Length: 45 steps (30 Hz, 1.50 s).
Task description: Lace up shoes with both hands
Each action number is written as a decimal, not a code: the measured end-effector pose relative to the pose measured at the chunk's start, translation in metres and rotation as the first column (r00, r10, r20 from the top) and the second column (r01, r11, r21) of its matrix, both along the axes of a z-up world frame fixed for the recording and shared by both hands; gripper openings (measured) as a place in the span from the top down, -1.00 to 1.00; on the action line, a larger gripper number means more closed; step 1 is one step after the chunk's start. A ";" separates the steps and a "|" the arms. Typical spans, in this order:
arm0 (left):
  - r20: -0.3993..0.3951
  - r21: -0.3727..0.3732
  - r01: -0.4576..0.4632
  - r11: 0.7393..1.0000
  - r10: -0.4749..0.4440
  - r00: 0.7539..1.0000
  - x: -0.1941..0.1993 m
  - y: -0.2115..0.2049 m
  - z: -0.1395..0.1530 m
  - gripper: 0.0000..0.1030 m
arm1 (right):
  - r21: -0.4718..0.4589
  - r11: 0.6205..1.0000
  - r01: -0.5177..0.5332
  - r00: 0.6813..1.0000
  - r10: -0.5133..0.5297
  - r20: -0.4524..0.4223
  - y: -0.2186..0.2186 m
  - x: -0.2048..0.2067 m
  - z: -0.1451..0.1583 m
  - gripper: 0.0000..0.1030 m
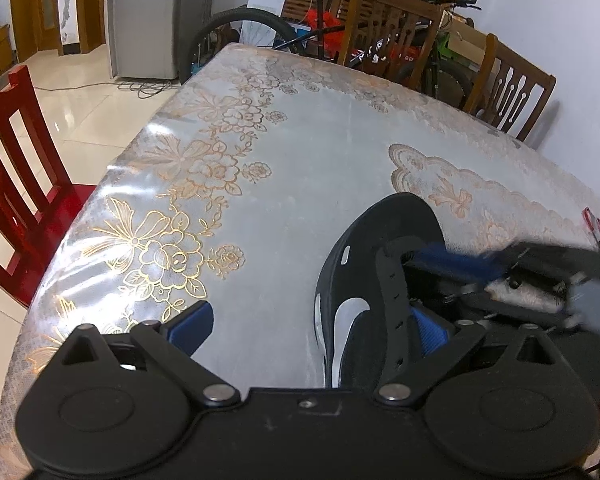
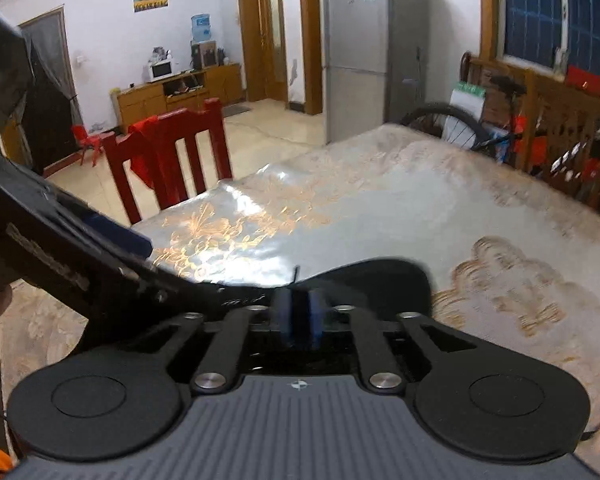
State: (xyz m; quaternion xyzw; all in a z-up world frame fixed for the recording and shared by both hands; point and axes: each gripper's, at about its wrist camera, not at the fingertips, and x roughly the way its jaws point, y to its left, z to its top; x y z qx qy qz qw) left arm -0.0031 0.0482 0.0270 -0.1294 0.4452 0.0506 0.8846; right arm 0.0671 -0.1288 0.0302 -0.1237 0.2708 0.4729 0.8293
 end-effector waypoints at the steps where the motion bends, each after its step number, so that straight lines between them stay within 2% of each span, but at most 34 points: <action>1: -0.003 0.000 0.001 1.000 -0.001 1.000 0.000 0.000 -0.001 -0.95 | 0.012 1.000 0.001 1.000 -0.001 -0.003 -0.003 0.004 0.005 0.41; 3: -0.011 -0.003 0.005 1.000 -0.005 1.000 0.000 -0.001 -0.002 -0.95 | 0.039 0.999 0.002 1.000 -0.002 -0.011 -0.007 0.011 0.015 0.28; 5: -0.023 0.025 0.013 1.000 -0.012 1.000 0.001 -0.004 -0.004 -0.95 | 0.067 0.998 -0.021 0.996 0.027 -0.091 -0.003 0.027 0.021 0.24; 7: -0.027 0.064 0.022 0.998 -0.020 0.999 0.000 -0.008 -0.006 -0.95 | 0.056 0.997 -0.059 0.977 0.070 -0.203 0.012 0.045 0.018 0.23; 9: -0.023 0.070 0.024 0.997 -0.022 0.999 -0.002 -0.009 -0.005 -0.95 | 0.004 0.993 -0.114 0.961 0.112 -0.254 0.029 0.055 0.008 0.26; 10: -0.023 0.065 0.024 0.998 -0.022 0.999 -0.002 -0.008 -0.005 -0.95 | -0.023 0.991 -0.132 0.965 0.124 -0.232 0.035 0.055 0.004 0.35; 11: -0.021 0.061 0.023 0.998 -0.022 1.000 -0.003 -0.008 -0.004 -0.94 | -0.051 0.988 -0.149 0.969 0.135 -0.206 0.041 0.055 0.000 0.86; 12: -0.010 0.057 0.020 0.998 -0.020 1.000 -0.004 -0.007 -0.002 -0.91 | -0.079 0.983 -0.165 0.972 0.148 -0.181 0.047 0.055 -0.004 0.90; 13: 0.006 0.051 0.017 0.999 -0.017 1.000 -0.006 -0.006 0.001 -0.88 | -0.041 0.987 -0.156 0.962 0.143 -0.231 0.047 0.060 -0.001 0.94; 15: 0.064 0.001 0.015 1.000 -0.015 0.998 -0.009 0.001 0.010 -0.79 | 0.123 0.990 -0.074 0.925 0.115 -0.363 0.038 0.074 0.011 0.94; 16: 0.098 -0.030 0.017 0.999 -0.014 0.995 -0.011 0.006 0.016 -0.76 | 0.214 0.977 -0.029 0.899 0.119 -0.421 0.030 0.080 0.018 0.94; 18: 0.167 -0.081 0.035 0.996 -0.021 0.986 -0.012 0.013 0.026 -0.67 | 0.380 0.922 0.078 0.836 0.147 -0.528 0.016 0.093 0.031 0.93; 19: 0.199 -0.096 0.061 0.994 -0.041 0.979 -0.009 0.015 0.031 -0.64 | 0.435 0.894 0.108 0.810 0.175 -0.560 0.011 0.097 0.036 0.93; 20: 0.231 -0.109 0.087 0.990 -0.059 0.971 -0.007 0.017 0.037 -0.54 | 0.486 0.863 0.137 0.783 0.206 -0.587 0.006 0.100 0.041 0.92; 22: 0.290 -0.097 0.150 0.984 -0.116 0.950 0.003 0.017 0.045 -0.37 | 0.501 0.852 0.153 0.775 0.211 -0.596 0.003 0.099 0.044 0.92; 23: 0.310 -0.075 0.172 0.982 -0.141 0.940 0.008 0.015 0.048 -0.20 | 0.506 0.847 0.160 0.772 0.213 -0.599 0.002 0.098 0.045 0.92; 24: 0.321 -0.058 0.189 0.980 -0.161 0.933 0.015 0.013 0.051 0.15 | 0.512 0.843 0.166 0.769 0.215 -0.603 0.000 0.098 0.047 0.92; 25: 0.328 -0.049 0.203 0.978 -0.176 0.928 0.021 0.012 0.054 0.35 | 0.518 0.838 0.173 0.765 0.216 -0.606 -0.001 0.097 0.048 0.92; 26: 0.341 -0.050 0.219 0.974 -0.189 0.921 0.026 0.012 0.059 0.66 | 0.523 0.833 0.180 0.762 0.218 -0.610 -0.003 0.096 0.049 0.92; 27: 0.361 -0.060 0.237 0.970 -0.200 0.911 0.028 0.013 0.066 0.79 | 0.529 0.828 0.187 0.759 0.220 -0.613 -0.004 0.095 0.051 0.92; 29: 0.401 -0.058 0.272 0.961 -0.227 0.887 0.031 0.014 0.082 0.86 | 0.548 0.811 0.206 0.749 0.229 -0.621 -0.009 0.095 0.056 0.92; 34: 0.512 0.107 0.323 0.940 -0.330 0.793 0.022 0.002 0.154 0.86 | 0.679 0.710 0.186 0.718 0.374 -0.587 -0.008 0.094 0.100 0.98; 36: 0.546 0.172 0.314 0.934 -0.356 0.758 0.016 -0.004 0.185 0.87 | 0.728 0.674 0.127 0.752 0.412 -0.514 -0.003 0.090 0.134 0.98; 37: 0.551 0.200 0.305 0.931 -0.364 0.751 0.012 -0.007 0.197 0.87 | 0.749 0.655 0.096 0.768 0.430 -0.474 -0.001 0.088 0.151 0.98; 39: 0.539 0.269 0.269 0.925 -0.376 0.754 0.006 -0.012 0.216 0.82 | 0.765 0.642 0.054 0.806 0.425 -0.413 0.002 0.082 0.181 0.98; 40: 0.519 0.316 0.236 0.919 -0.376 0.768 0.004 -0.015 0.218 0.77 | 0.756 0.652 0.053 0.829 0.394 -0.397 0.001 0.080 0.192 0.98; 41: 0.488 0.359 0.204 0.911 -0.370 0.791 0.001 -0.018 0.215 0.48 | 0.736 0.675 0.055 0.856 0.348 -0.383 -0.001 0.078 0.200 0.90; 42: 0.445 0.397 0.175 0.901 -0.355 0.822 -0.001 -0.019 0.206 0.05 | 0.698 0.714 0.055 0.879 0.297 -0.373 -0.004 0.076 0.203 0.67; 43: 0.407 0.426 0.153 0.892 -0.340 0.847 -0.004 -0.020 0.195 -0.08 | 0.632 0.773 0.062 0.891 0.242 -0.383 -0.005 0.074 0.198 0.49; 44: 0.370 0.434 0.147 0.889 -0.325 0.870 -0.007 -0.018 0.180 -0.12 | 0.558 0.826 0.072 0.902 0.185 -0.390 -0.005 0.072 0.192 0.18; 45: 0.329 0.430 0.147 0.891 -0.306 0.893 -0.011 -0.016 0.162 -0.12 | 0.493 0.866 0.083 0.909 0.137 -0.394 -0.007 0.069 0.178 0.17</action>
